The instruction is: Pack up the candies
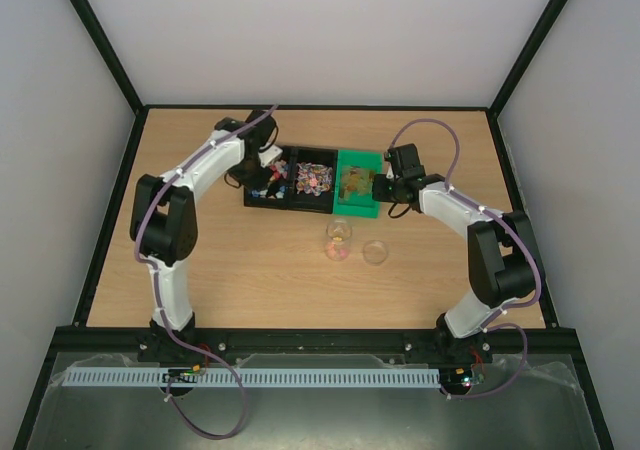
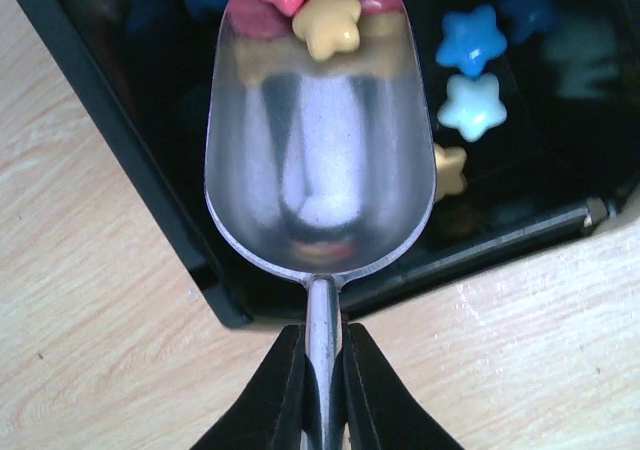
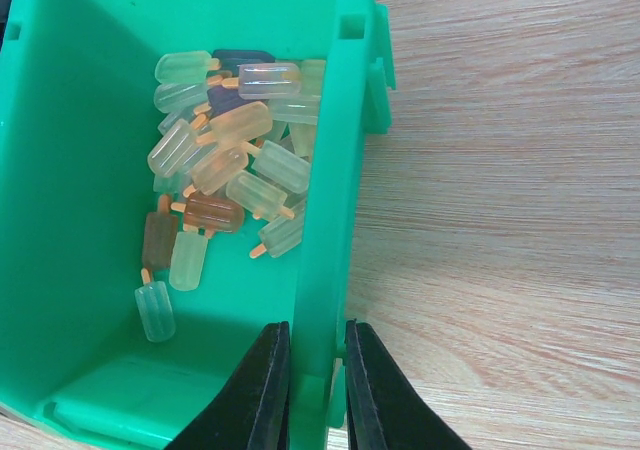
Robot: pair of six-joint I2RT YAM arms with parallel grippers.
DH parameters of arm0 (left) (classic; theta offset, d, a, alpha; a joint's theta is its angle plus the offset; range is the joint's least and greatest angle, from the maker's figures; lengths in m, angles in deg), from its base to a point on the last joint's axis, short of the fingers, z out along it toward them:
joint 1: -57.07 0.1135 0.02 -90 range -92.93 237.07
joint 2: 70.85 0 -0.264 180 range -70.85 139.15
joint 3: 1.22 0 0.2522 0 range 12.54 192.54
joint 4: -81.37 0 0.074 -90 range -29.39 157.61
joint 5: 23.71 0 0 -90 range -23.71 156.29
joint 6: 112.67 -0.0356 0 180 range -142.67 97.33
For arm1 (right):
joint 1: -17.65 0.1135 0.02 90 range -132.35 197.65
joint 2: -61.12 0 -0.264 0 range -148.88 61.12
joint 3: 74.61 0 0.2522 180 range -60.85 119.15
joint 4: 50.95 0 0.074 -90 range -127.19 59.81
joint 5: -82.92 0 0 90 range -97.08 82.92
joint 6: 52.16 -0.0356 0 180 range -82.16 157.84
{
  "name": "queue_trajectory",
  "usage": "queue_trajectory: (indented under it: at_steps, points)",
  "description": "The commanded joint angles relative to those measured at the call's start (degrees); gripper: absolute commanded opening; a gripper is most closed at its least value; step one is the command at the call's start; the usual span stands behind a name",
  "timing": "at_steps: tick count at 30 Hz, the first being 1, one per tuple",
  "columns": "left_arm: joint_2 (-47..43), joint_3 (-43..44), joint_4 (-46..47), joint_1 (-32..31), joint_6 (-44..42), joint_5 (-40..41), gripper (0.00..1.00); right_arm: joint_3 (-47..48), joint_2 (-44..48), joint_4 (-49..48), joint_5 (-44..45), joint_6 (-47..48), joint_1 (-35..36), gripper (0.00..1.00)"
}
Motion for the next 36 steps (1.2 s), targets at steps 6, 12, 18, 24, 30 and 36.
queue_trajectory:
  at_steps: [6, 12, 18, 24, 30, 36]
  points:
    - [7.0, -0.4, -0.7, -0.6, 0.2, -2.3, 0.02, -0.2, 0.0, 2.2, -6.9, 4.0, 0.4, 0.01]
    - [1.8, -11.0, 12.2, -0.7, -0.4, -5.3, 0.02, -0.4, 0.3, 2.3, -8.6, 4.6, 0.4, 0.01]
    - [-4.3, -22.3, 25.9, -0.7, 0.5, -7.6, 0.02, -0.3, 0.3, 2.6, -8.7, 4.5, 0.4, 0.01]
    - [-6.3, -28.2, 35.7, -0.8, 4.0, -6.8, 0.02, 0.1, -0.2, 3.3, -7.9, 3.6, 0.0, 0.01]
    - [-11.6, -34.0, 43.0, -0.5, 4.8, -8.5, 0.02, 0.2, -0.1, 3.5, -6.2, 2.6, -0.4, 0.01]
    - [-10.7, -36.0, 47.9, 0.4, 5.5, -9.5, 0.02, 0.4, -0.4, 3.7, -5.9, 2.3, -0.4, 0.01]
